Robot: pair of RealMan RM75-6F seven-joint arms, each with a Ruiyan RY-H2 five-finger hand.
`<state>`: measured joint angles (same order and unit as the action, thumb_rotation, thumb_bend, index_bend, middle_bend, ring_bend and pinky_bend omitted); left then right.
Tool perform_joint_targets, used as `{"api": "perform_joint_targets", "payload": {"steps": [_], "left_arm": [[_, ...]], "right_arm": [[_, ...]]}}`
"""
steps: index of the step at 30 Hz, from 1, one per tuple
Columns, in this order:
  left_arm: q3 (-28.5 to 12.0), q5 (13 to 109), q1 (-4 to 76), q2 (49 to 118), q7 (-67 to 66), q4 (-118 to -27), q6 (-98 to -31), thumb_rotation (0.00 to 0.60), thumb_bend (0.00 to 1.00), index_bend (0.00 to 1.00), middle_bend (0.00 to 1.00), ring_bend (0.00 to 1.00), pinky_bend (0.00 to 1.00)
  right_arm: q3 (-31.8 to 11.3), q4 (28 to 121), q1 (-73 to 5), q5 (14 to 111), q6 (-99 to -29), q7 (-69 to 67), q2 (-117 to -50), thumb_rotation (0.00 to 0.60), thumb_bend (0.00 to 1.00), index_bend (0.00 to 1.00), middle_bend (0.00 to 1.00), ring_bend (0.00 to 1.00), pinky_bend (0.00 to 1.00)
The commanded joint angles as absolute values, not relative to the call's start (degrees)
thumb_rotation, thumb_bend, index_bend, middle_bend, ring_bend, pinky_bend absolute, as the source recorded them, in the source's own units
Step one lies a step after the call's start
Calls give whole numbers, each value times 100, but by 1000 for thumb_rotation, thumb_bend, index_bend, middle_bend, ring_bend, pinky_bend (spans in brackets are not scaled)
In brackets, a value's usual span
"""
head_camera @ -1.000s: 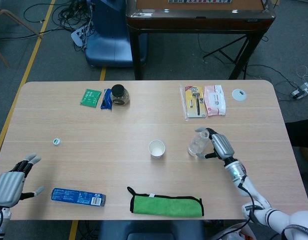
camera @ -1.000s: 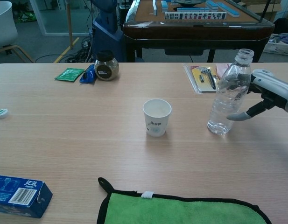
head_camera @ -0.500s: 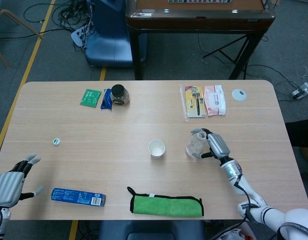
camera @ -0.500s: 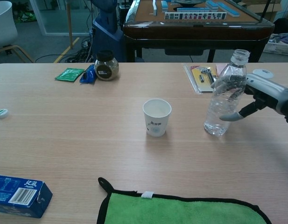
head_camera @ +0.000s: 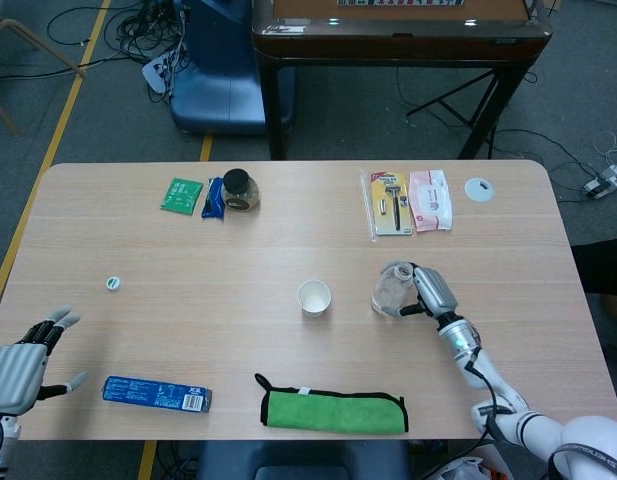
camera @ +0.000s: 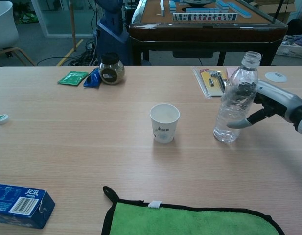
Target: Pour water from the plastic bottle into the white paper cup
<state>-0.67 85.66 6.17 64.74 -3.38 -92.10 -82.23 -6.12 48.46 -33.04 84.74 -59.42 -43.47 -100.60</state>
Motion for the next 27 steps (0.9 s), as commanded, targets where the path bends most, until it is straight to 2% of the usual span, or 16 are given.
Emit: {"api": "perform_joint_targets", "payload": {"steps": [1,6,15,27], "left_arm": [[-68,8571,615,6470,-332,-9214,-8231,600,112,207,144,227,559],[-75,8567,611,6463,-331,-9217,-8239,600,112,207,144,226,559],[-92,8550,605,6446,-324,-9225,-8255,600,112,207,144,226,559],[-123,8595,604,6379,-278,-9295,-8322,600,112,207,144,226,559]], "right_arm": [[-631,4808,-3309,8455,-5960,-4361,-10086,600,155,421,459,345,429],[-681,4794,-3308,8414,-6016,-4362,-10099,600,219,491,513,405,476],[-826,4954,-3343,8302,-6084,-3964,-9951,600,234,548,562,455,507],[-1283,5987,-3611,7791,-5937,-1828,-9465,600,233,603,620,508,536]]}}
